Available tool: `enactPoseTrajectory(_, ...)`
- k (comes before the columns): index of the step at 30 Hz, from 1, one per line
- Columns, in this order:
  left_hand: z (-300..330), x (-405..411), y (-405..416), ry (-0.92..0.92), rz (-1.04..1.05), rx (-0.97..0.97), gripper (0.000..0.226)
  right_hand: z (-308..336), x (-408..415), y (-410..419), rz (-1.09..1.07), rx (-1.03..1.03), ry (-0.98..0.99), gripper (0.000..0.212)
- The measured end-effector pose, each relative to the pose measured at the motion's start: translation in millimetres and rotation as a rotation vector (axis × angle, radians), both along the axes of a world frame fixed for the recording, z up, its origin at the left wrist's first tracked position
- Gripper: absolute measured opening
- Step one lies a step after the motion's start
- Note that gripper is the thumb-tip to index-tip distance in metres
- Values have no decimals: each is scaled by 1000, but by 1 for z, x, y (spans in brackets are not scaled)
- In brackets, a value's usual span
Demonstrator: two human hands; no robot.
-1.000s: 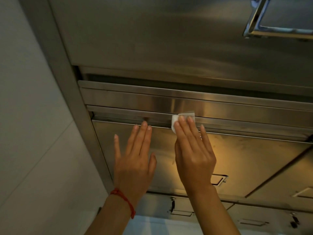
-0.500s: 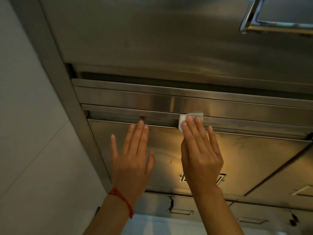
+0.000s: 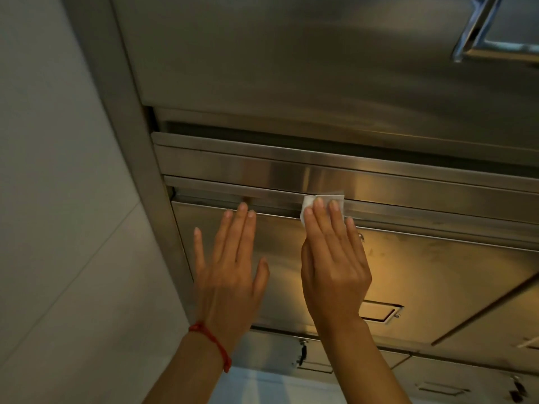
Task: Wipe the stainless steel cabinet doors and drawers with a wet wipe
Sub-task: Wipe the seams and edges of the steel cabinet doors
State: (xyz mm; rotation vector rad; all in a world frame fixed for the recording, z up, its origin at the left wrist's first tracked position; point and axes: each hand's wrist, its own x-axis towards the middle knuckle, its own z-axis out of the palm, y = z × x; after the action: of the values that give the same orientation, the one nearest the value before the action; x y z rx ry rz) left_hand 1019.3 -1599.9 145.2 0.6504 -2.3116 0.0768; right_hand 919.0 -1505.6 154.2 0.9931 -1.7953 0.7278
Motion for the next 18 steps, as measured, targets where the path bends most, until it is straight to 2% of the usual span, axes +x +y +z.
enactPoseTrajectory(15,0,25,-31,-76,63,29,62,2,24,-40,66,40,19,46)
enactPoseTrajectory(18,0,29,-34,-80,53,21,61,3,29,-49,78,46,46,38)
